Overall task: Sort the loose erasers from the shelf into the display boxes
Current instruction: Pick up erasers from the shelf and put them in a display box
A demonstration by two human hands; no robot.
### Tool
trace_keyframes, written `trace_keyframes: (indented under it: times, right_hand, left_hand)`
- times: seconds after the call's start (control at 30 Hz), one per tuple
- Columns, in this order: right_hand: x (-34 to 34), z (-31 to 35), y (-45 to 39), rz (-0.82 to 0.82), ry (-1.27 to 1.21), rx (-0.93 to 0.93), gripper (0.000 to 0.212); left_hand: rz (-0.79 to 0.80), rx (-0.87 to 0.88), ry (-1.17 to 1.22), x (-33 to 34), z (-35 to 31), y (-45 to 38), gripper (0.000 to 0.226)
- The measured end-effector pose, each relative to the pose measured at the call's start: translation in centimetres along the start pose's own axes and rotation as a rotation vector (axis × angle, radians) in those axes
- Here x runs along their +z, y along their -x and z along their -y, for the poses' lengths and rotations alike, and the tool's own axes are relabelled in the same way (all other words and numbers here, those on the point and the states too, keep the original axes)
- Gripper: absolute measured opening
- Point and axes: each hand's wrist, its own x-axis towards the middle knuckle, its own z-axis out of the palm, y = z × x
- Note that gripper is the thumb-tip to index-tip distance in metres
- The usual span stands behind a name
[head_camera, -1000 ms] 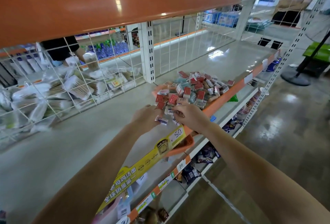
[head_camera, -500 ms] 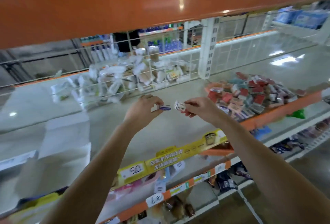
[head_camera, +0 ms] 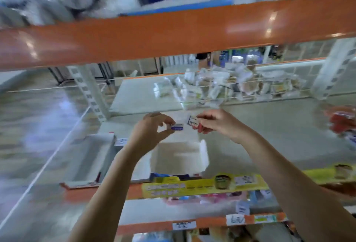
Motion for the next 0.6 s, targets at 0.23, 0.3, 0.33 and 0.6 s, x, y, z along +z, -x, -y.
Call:
trace_keyframes:
  times: [0.23,0.3,0.33,0.6]
  right_hand:
    - [10.8,3.4,-6.2,0.138,0.059,0.001,0.019]
    - [13.5,4.1,-7.7,0.178,0.093,0.005,0.020]
    - [14.8,4.4,-8.4,0.198,0.107,0.005,0.020]
    - [21.5,5.8,-11.1,0.299,0.174,0.047,0.020]
  left_hand:
    - [-0.034,-0.015,-0.052,-6.3,8.9,4.6,0.018]
    - [-0.044,-0.026,-0.072,-7.7,11.4,5.8,0.017]
    - [-0.050,-0.037,-0.081,-8.3,12.7,6.3,0.017]
    - [-0.049,-0.116,-0.083,-10.2,19.5,9.7,0.016]
